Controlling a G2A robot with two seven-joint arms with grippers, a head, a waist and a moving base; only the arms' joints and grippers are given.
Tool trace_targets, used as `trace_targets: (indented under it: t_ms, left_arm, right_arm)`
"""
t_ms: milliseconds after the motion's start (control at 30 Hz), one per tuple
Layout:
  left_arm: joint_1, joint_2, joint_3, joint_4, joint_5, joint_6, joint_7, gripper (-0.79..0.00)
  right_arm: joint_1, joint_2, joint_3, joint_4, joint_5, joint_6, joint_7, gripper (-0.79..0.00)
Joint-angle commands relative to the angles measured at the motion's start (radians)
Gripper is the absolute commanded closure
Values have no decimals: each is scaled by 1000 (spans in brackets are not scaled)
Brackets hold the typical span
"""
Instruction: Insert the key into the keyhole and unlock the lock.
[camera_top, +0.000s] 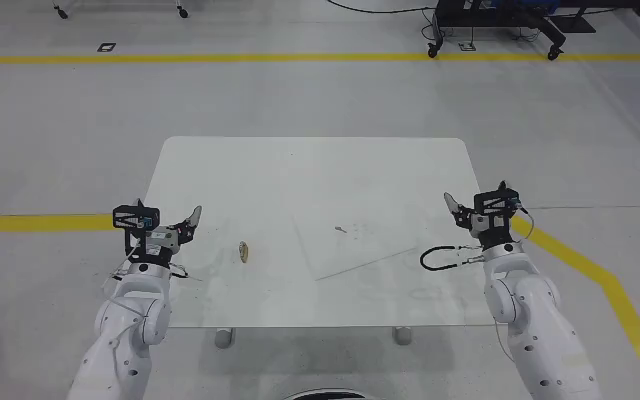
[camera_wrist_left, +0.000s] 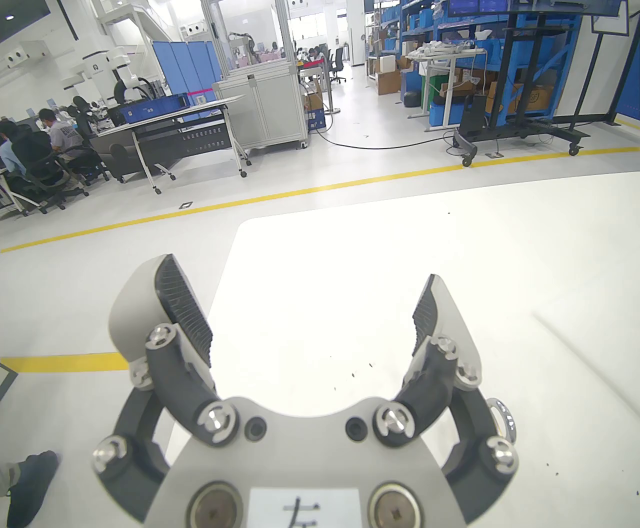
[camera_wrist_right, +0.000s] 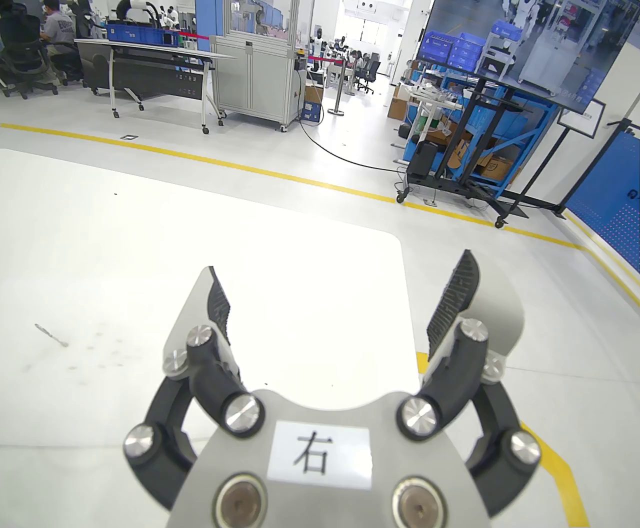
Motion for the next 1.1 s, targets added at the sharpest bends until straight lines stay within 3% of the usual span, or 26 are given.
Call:
trace_targets:
  t_ms: [0,167,567,933,967,1000,1033,1067]
  left_arm:
    - [0,0,0,0,0,0,0,-784]
    - [0,0,0,0,0,0,0,-785]
    - [0,0,0,0,0,0,0,-785]
    - [0,0,0,0,0,0,0,-785]
    - [0,0,0,0,0,0,0,-785]
    - [0,0,0,0,0,0,0,-785]
    - [0,0,0,0,0,0,0,-785]
    - [0,0,0,0,0,0,0,-785]
  right_arm:
    - [0,0,0,0,0,0,0,-784]
    - [31,1,-19,9,-18,-48,16,-785]
    - [331,-9,-237,187,-88,-341,184,-785]
    - [516,-26,-376,404,-20,-603,243,-785]
    - [529,-28,-393,420,-20,-623,243,-767]
    - [544,-30,-408,435,-17,-640,242,-545]
    - [558,-33,-424,449,-28,-648,247,-391]
    - [571,-35,-442,461,-43,-648,256,-363]
